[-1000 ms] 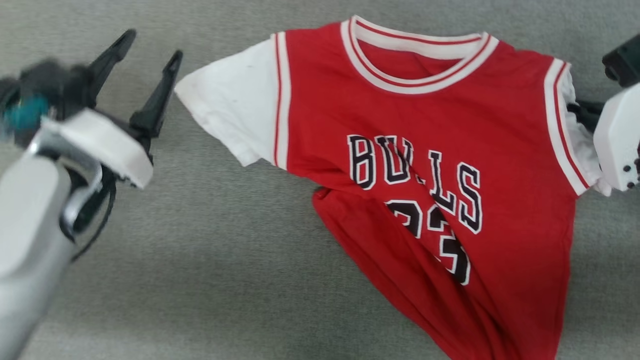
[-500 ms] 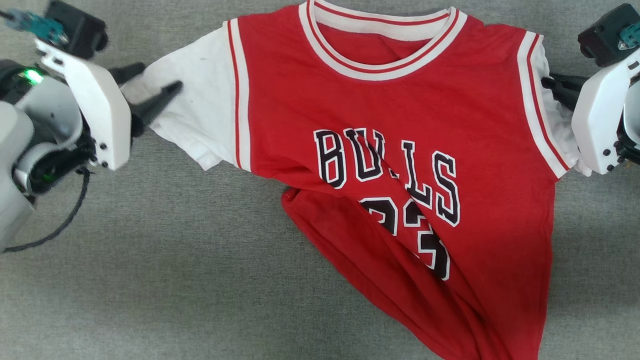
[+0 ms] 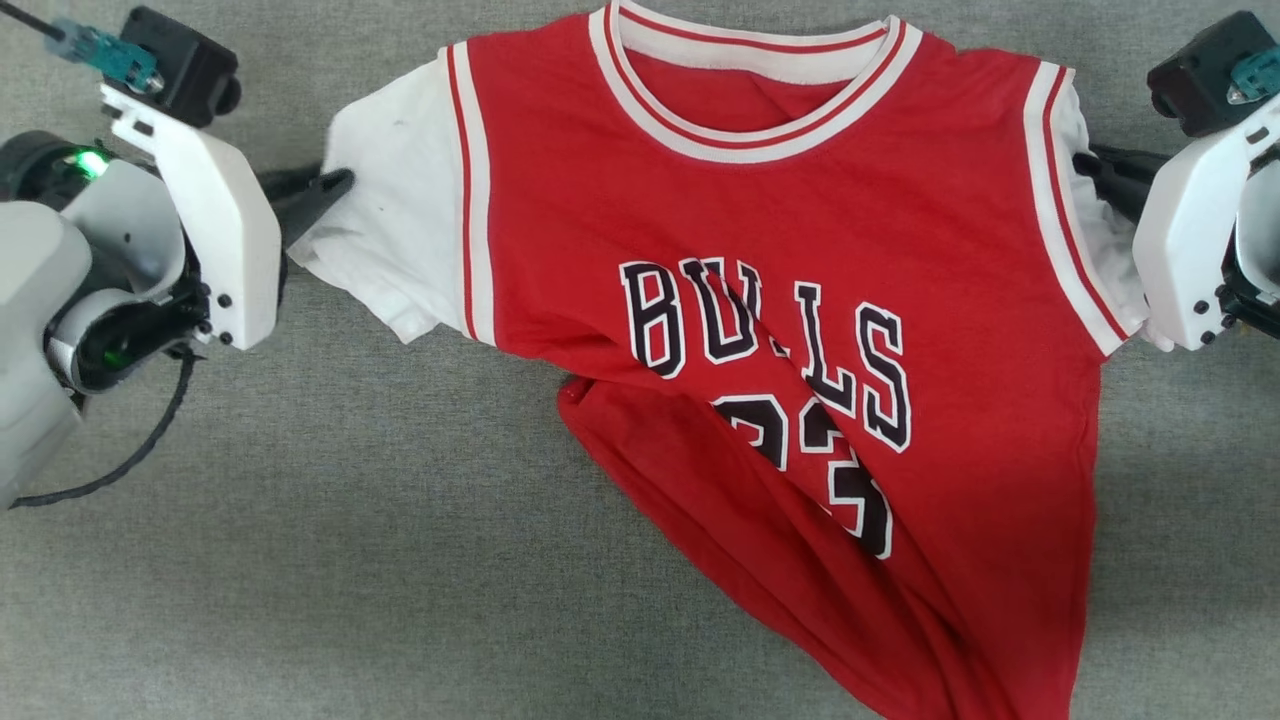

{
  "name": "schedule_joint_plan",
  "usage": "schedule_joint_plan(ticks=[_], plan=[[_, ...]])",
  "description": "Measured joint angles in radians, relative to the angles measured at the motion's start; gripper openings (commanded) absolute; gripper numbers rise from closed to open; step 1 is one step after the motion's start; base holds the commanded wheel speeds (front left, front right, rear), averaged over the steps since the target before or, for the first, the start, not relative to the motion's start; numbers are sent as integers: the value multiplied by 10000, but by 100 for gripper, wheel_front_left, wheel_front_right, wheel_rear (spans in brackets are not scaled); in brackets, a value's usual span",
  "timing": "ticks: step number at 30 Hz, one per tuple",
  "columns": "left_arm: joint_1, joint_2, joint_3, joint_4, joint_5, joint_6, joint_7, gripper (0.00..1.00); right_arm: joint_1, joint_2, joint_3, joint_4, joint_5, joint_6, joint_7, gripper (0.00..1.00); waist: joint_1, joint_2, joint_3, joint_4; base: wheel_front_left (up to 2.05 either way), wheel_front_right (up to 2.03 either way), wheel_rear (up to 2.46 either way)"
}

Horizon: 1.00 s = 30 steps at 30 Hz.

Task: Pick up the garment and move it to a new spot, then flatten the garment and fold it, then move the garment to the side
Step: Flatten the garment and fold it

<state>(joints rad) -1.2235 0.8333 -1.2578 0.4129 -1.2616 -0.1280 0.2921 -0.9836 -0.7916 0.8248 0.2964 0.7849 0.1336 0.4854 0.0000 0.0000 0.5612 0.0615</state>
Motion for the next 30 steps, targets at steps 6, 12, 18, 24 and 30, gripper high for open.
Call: schedule_joint_plan(ticks=[6,12,18,24,30], plan=[[-133,-151,-151,474,-192,-33,-1358,0,-31,159,-405,268,59,-2,-771,0,0,0,-212,-16,0,0,0],[-731,-731,512,1361,-1049,-36,-3080,0,-851,351,-1390,817,-117,-19,-1601,0,0,0,-394,-16,0,0,0],[-1839,-1348,1206,2322,-1553,-36,-3975,0,-2512,1106,-2510,2029,-314,-25,-1996,0,0,-1,-282,16,0,0,0],[-3545,-2025,2278,3572,-1783,-36,-5156,0,-4928,2201,-4015,3691,-1269,-25,-3124,0,1,0,-208,114,0,0,0],[-4414,-2564,3492,3682,-2347,-36,-5492,0,-6506,2970,-5099,5302,-2357,-25,-4316,0,0,0,-534,212,0,0,0]])
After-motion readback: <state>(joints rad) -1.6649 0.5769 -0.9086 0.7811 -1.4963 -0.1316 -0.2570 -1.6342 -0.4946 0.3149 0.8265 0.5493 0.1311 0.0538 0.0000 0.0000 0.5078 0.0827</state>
